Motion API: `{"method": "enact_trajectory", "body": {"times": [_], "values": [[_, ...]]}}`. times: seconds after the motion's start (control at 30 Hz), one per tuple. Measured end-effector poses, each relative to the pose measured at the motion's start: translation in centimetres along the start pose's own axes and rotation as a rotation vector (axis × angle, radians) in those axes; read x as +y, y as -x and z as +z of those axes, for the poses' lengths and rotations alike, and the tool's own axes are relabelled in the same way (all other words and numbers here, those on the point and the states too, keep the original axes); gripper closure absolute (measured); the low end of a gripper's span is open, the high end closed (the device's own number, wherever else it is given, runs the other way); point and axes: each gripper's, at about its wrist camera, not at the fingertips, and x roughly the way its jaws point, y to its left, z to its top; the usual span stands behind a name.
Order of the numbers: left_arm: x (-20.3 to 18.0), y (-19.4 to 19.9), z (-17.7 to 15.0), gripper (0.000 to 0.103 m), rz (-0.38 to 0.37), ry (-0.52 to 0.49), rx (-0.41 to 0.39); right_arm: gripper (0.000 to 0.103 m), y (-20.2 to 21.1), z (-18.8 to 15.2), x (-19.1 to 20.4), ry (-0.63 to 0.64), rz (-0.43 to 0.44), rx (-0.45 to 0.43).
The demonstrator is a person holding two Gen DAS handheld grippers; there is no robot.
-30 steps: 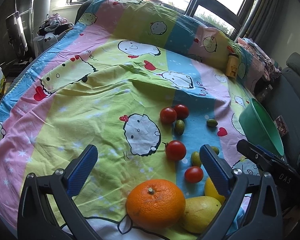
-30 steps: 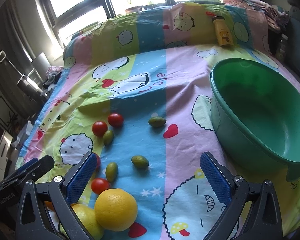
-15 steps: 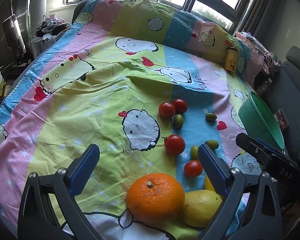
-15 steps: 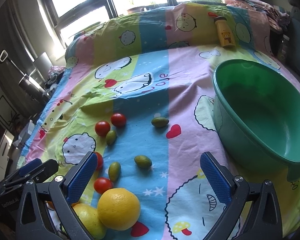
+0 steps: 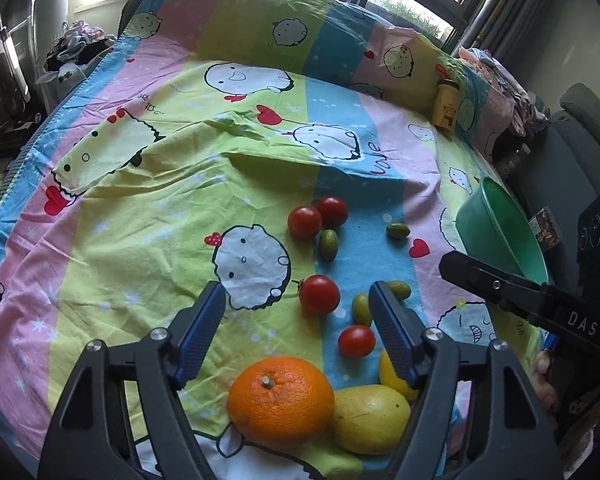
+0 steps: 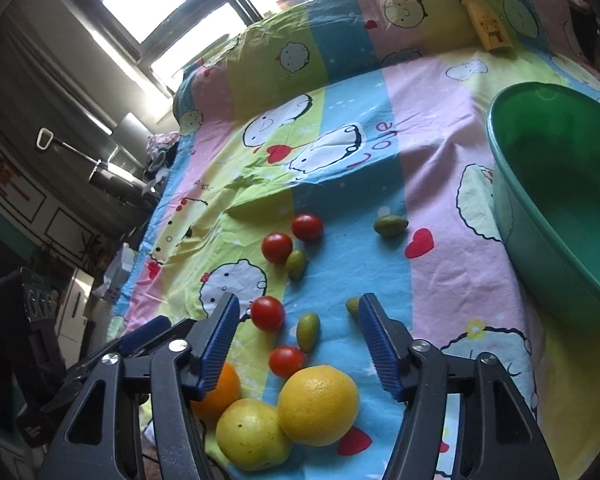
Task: Organize fruits
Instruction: 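Close the left gripper on a red cherry tomato while the right gripper grasps another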
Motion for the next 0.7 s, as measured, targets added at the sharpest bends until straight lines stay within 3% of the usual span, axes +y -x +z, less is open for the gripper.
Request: {"method": "enact_trajectory", "body": {"times": [0.17, 0.23, 0.3, 0.57, 0.7], "values": [[-1.1, -1.7, 3.9, 0.039, -0.011, -0.027, 0.038, 0.061, -1.4, 3.6, 1.4, 0.039, -0.008, 0.026], [-1.1, -2.8, 5.4, 0.048, -0.014, -0.022, 0.066, 0.063, -2.7, 4.9, 1.8, 0.055, -0.012, 0.042], [-0.7, -4.1, 6.1, 0.050, 0.020, -0.007, 0.084, 0.068, -4.3, 6.0, 1.6, 0.046, 0.002, 0.063], [0.6, -9.0, 5.4, 0.060, -0.038, 0.051, 0.205, 0.070, -10.1, 7.6, -0.6, -0.019, 0.018, 0.147], [0.4, -9.7, 5.2, 0.060, 0.010, 0.012, 0.200, 0.070, -11.4, 7.7, -0.5, -0.002, -0.029, 0.163]]}}
